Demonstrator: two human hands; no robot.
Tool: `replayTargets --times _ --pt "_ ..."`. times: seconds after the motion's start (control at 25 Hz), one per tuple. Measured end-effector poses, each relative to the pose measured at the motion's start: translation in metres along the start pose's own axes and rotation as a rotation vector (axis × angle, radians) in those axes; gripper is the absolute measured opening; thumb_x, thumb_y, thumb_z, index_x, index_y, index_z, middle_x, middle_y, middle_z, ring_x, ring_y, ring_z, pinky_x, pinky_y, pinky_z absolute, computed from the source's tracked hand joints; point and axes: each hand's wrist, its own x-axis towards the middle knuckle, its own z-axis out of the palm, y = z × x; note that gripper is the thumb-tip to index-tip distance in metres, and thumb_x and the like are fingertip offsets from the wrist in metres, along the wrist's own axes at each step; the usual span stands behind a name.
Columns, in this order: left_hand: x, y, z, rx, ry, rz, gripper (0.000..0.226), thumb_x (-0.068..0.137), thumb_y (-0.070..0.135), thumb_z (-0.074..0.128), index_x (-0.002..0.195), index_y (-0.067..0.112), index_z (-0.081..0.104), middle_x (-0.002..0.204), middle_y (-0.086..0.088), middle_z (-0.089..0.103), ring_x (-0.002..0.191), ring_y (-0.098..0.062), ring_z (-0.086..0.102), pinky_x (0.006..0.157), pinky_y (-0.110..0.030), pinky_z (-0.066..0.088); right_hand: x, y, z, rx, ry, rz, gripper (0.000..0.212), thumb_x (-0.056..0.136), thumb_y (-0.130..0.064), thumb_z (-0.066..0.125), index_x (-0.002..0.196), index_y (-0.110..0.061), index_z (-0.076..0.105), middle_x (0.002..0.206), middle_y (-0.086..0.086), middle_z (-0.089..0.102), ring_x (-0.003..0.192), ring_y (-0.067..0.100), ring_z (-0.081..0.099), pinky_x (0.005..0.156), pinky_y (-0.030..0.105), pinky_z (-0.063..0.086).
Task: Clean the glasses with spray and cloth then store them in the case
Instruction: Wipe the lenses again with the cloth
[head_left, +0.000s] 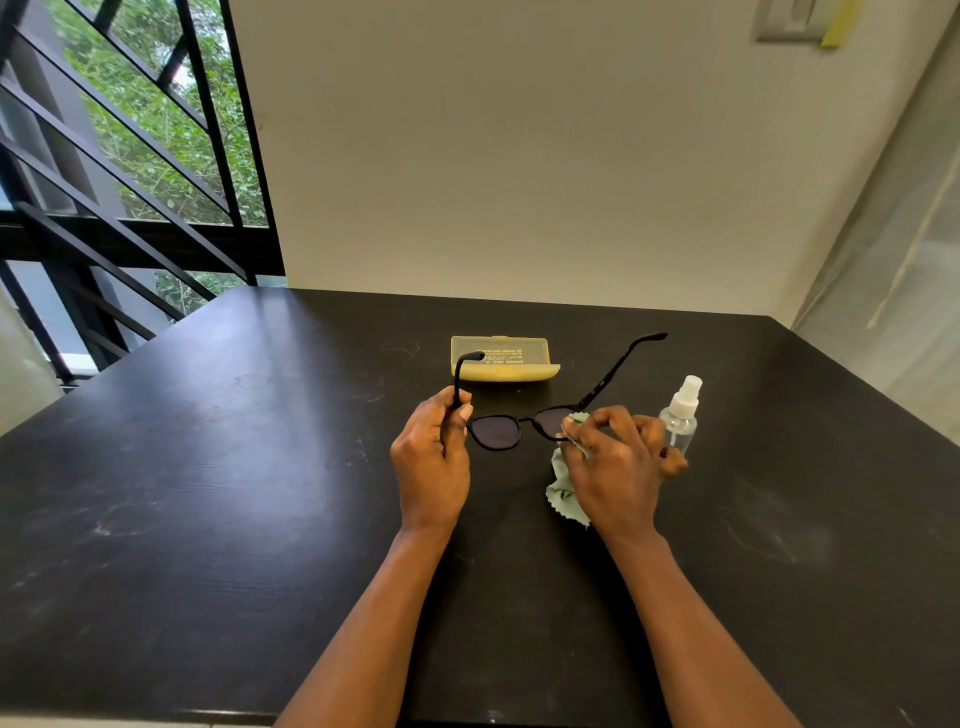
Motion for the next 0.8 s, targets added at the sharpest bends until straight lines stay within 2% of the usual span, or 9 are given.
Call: replayTargets --times 0.08,0.2,0.28,0.44,0.6,0.68,0.8 --pt "-0.0003 0.0 -0.0005 -0.005 -0.009 0.002 0.018 0.087 0.004 0.058 0.104 0.004 0.065 0.095 0.0 0.064 0.084 -0.008 0.064 0.075 -0.02 0.055 -0.0008 0.0006 0.0014 -0.078 -0.003 0.003 0.026 0.067 -0.017 0.081 0.091 -0.021 0.074 0.094 0.005 0.062 0.094 0.022 0.033 0.07 0.042 0.025" --pt "-0.0004 0.0001 -0.0003 0.002 -0.01 0.02 0.019 0.087 0.004 0.058 0.105 0.003 0.065 0.096 0.0 0.064 0.085 -0.005 0.063 0.077 -0.022 0.056 -0.0004 0.0003 0.0012 -0.084 -0.168 0.004 0.037 0.08 -0.023 0.07 0.116 -0.029 0.064 0.111 0.007 0.054 0.102 0.024 0.031 0.076 0.039 0.019" --pt "-0.0003 -0.0002 -0.0002 -0.001 -0.002 0.013 0.019 0.087 0.004 0.057 0.105 0.003 0.065 0.096 0.0 0.064 0.085 -0.007 0.063 0.077 -0.025 0.056 0.0003 0.0011 0.0001 -0.056 -0.253 -0.002 0.04 0.085 -0.026 0.063 0.123 -0.038 0.057 0.12 0.005 0.048 0.106 0.027 0.033 0.078 0.038 0.019" --pt "-0.0005 -0.0001 -0.0003 -0.014 0.004 -0.002 0.02 0.087 0.005 0.058 0.106 0.003 0.065 0.097 0.0 0.064 0.088 -0.008 0.064 0.077 -0.027 0.056 0.0016 -0.0018 -0.0014 -0.017 -0.247 -0.044 0.035 0.082 -0.02 0.067 0.112 -0.039 0.065 0.118 0.001 0.051 0.105 0.029 0.038 0.075 0.038 0.021" --pt "-0.0002 0.0004 0.0002 -0.011 -0.002 -0.006 0.021 0.087 0.006 0.058 0.106 0.002 0.065 0.098 -0.005 0.066 0.089 -0.01 0.064 0.078 -0.027 0.057 0.0006 -0.001 -0.0025 0.023 -0.056 0.001 0.019 0.069 -0.015 0.079 0.083 -0.027 0.076 0.094 0.0 0.064 0.093 0.022 0.034 0.066 0.046 0.031" --pt "0.0001 0.0005 0.0004 -0.023 -0.007 -0.009 0.021 0.087 0.007 0.058 0.106 0.002 0.065 0.098 -0.003 0.066 0.089 -0.01 0.065 0.078 -0.028 0.057 0.0003 -0.0003 -0.0017 -0.014 -0.027 0.042 0.019 0.067 -0.018 0.081 0.084 -0.025 0.076 0.095 0.001 0.064 0.093 0.021 0.032 0.069 0.047 0.033" --pt "-0.0001 0.0011 0.0005 -0.025 -0.018 -0.003 0.02 0.087 0.006 0.058 0.106 0.004 0.065 0.097 0.002 0.064 0.087 0.0 0.064 0.079 -0.024 0.057 -0.0002 0.0004 0.0004 -0.088 -0.066 0.042 0.029 0.073 -0.021 0.077 0.101 -0.025 0.072 0.105 0.004 0.061 0.098 0.023 0.029 0.073 0.042 0.021"
